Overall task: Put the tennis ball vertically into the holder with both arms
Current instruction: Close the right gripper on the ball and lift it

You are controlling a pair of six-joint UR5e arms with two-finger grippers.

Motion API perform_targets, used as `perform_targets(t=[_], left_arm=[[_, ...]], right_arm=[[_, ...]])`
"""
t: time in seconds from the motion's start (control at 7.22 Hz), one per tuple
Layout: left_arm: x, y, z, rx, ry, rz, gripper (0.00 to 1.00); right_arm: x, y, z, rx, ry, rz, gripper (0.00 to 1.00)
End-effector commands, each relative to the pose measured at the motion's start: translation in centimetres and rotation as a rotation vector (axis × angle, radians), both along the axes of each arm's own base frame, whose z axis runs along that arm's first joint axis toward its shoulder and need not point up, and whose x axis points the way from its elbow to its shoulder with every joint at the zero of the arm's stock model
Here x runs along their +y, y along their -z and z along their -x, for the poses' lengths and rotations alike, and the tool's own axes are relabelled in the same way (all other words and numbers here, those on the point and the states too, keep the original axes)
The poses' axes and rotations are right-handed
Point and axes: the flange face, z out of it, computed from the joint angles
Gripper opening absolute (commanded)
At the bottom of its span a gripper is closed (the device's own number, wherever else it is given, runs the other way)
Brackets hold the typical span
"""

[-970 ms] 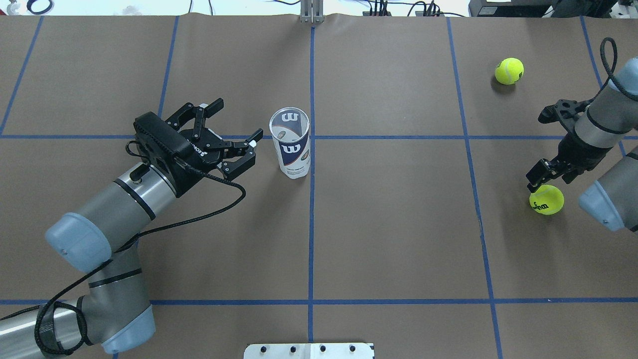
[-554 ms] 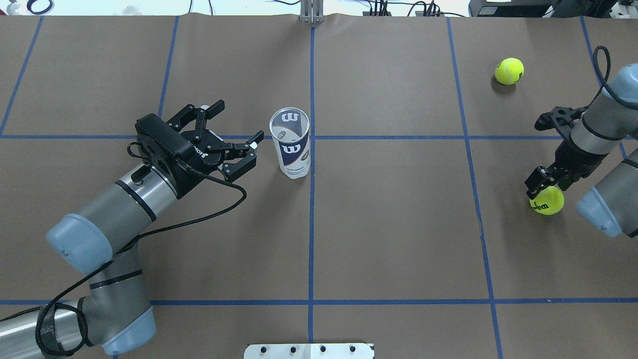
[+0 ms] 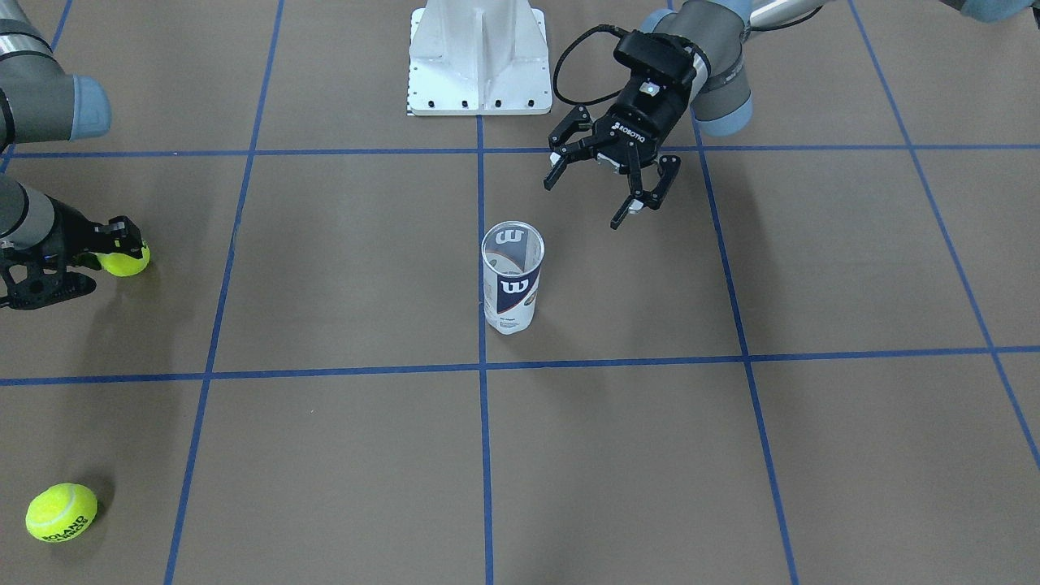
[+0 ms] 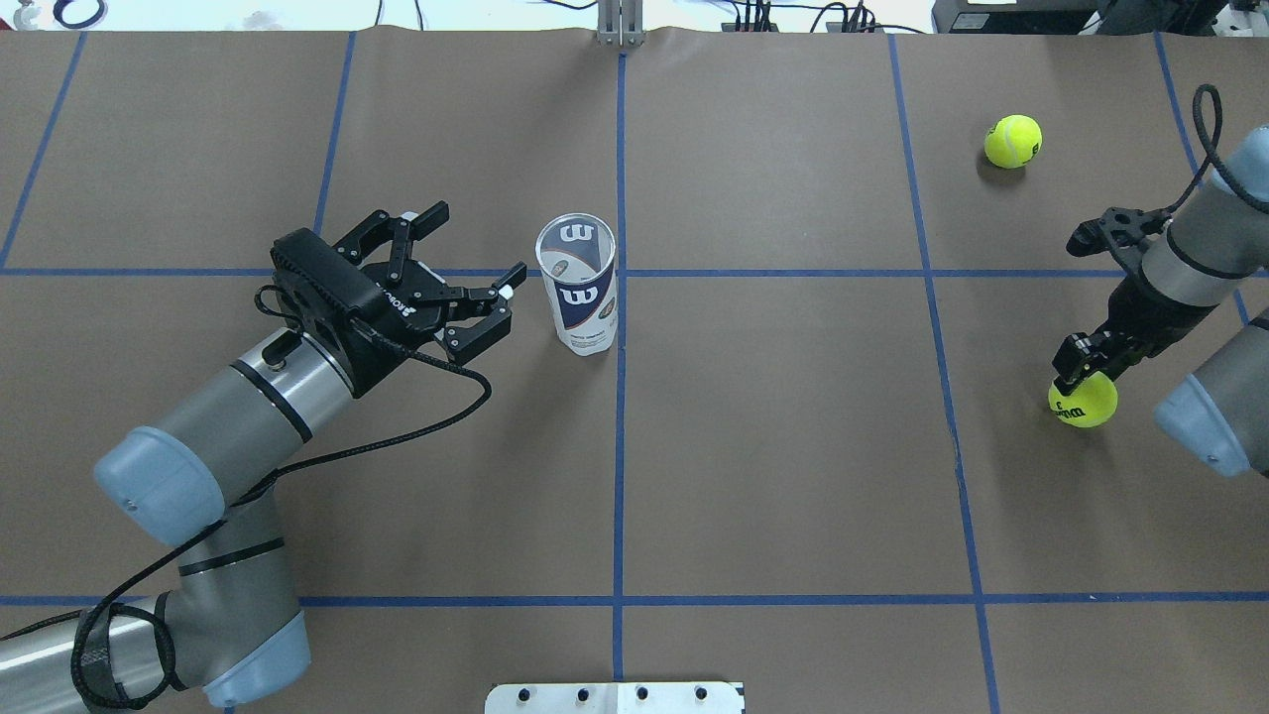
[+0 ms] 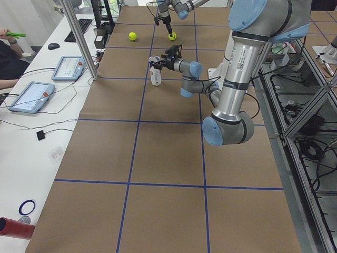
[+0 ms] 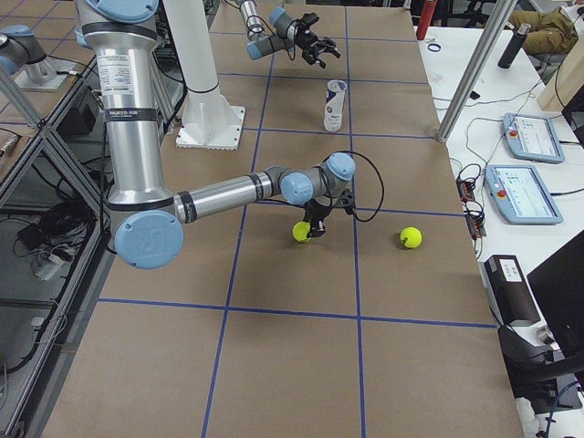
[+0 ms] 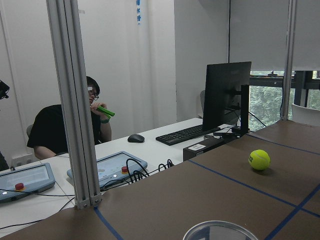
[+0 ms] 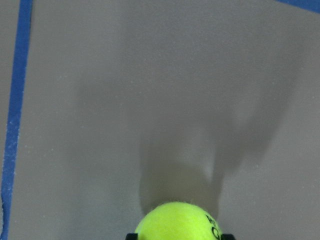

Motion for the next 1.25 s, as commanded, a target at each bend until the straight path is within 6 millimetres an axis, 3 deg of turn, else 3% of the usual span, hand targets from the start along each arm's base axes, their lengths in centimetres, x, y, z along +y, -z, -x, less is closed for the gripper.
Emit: perform_targets(t=[0.0, 0.14, 0.42, 0.55, 0.69, 1.11], left_arm=[[0.0, -0.2, 0.0, -0.004, 0.000, 0.001, 1.00], [0.1, -1.4, 0.1, -0.027, -0.004, 0.009, 1.00], [0.2, -2.2, 0.0, -0.046, -0.038, 0.007, 1.00], [0.4, -3.7, 0.1, -0.081, -0.050, 0.019, 0.99], [0.7, -5.1, 0.2, -0.110, -0.073, 0.029, 0.99], [2.0, -11.1, 1.9, -0.207, -0.140, 0.075, 0.99]], right_arm=[[-0.9, 3.4, -3.9, -0.089, -0.062, -0.017, 0.00], [-2.2, 5.2, -6.6, -0.183, -0.099, 0.006, 0.00], [-4.1, 9.4, -14.6, -0.361, -0.207, 0.013, 0.00], [-4.2, 10.4, -18.6, -0.486, -0.242, 0.057, 0.00], [-4.1, 11.0, -21.2, -0.571, -0.262, 0.084, 0.00], [-3.6, 12.3, -25.5, -0.716, -0.285, 0.108, 0.00]])
